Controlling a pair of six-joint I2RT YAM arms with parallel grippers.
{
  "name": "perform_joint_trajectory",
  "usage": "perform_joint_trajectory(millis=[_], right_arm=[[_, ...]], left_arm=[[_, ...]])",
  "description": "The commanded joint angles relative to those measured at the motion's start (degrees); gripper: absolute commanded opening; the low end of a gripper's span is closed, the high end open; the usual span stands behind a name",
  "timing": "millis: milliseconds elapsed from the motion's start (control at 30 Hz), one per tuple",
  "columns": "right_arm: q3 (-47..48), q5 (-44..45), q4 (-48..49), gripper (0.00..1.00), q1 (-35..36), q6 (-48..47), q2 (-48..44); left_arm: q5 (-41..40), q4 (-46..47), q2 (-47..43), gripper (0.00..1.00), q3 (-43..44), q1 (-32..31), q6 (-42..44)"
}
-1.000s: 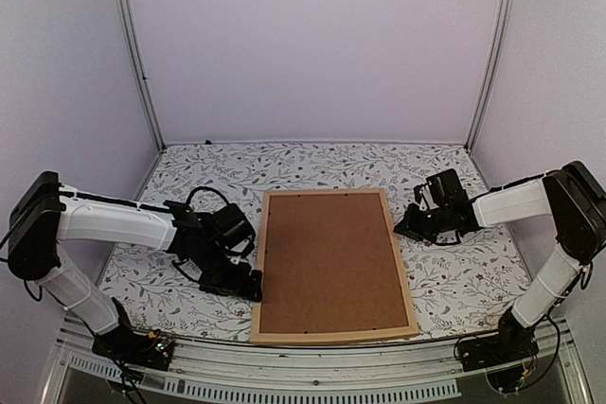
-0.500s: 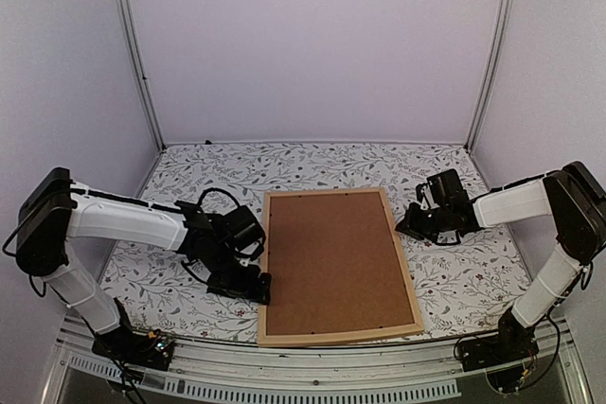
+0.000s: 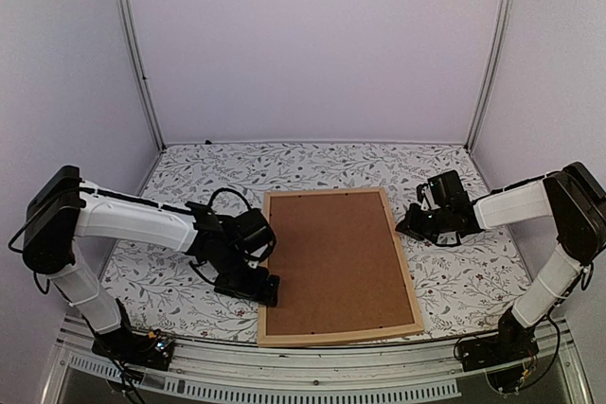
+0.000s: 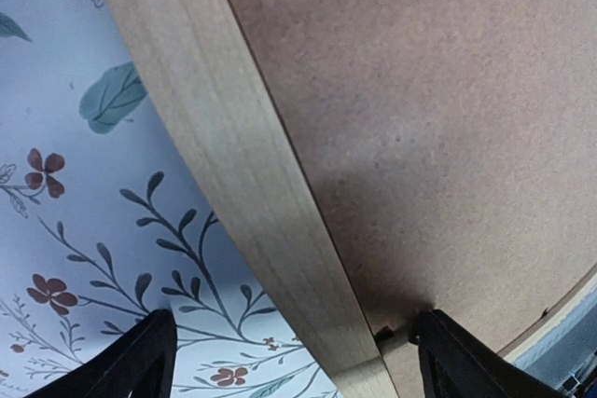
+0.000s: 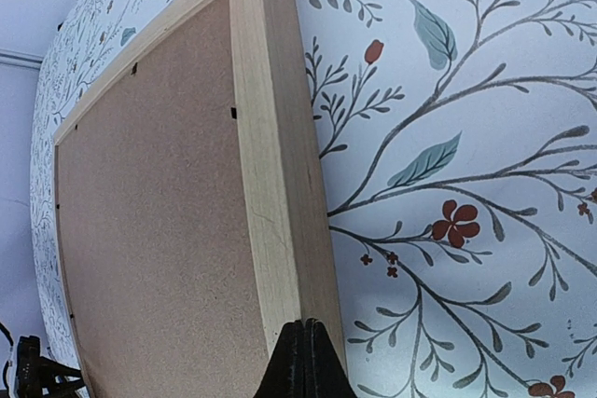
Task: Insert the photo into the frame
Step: Press the fastener onto the frame body, then hold the photo frame at the center of the board.
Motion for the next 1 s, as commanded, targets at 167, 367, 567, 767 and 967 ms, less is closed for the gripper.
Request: perform_joint_trajectory(millis=[167,367,567,767,967], right_arm=[[-2.0,-1.3,-8.1,0.00,1.2,-0.1,0.5],[-1.8,-1.3,-8.1,0.00,1.2,-0.2,0.4],[-1.3,-1.3,-8.5,0.00,1.2,-0.3,0.6],[-0.6,-1.4,-8.7,0.00,1.2,-0.6,1.0],[-0.4,-1.5,-8.8,0.00,1.2,-0.7,1.2]], left_arm=[[-5.5,-0.1,-2.7,0.97,3.5,1.5,3.2],[-4.5,2.2,-5.7,0.97,5.1,9.1,6.4],[-6.2,2.1,-2.2,0.96,8.3,15.2,10.0],[-6.9,2.3,2.8,0.96,11.1,17.3,12.3],[-6.4,4.3,5.8,0.96,12.2,18.2,13.3]])
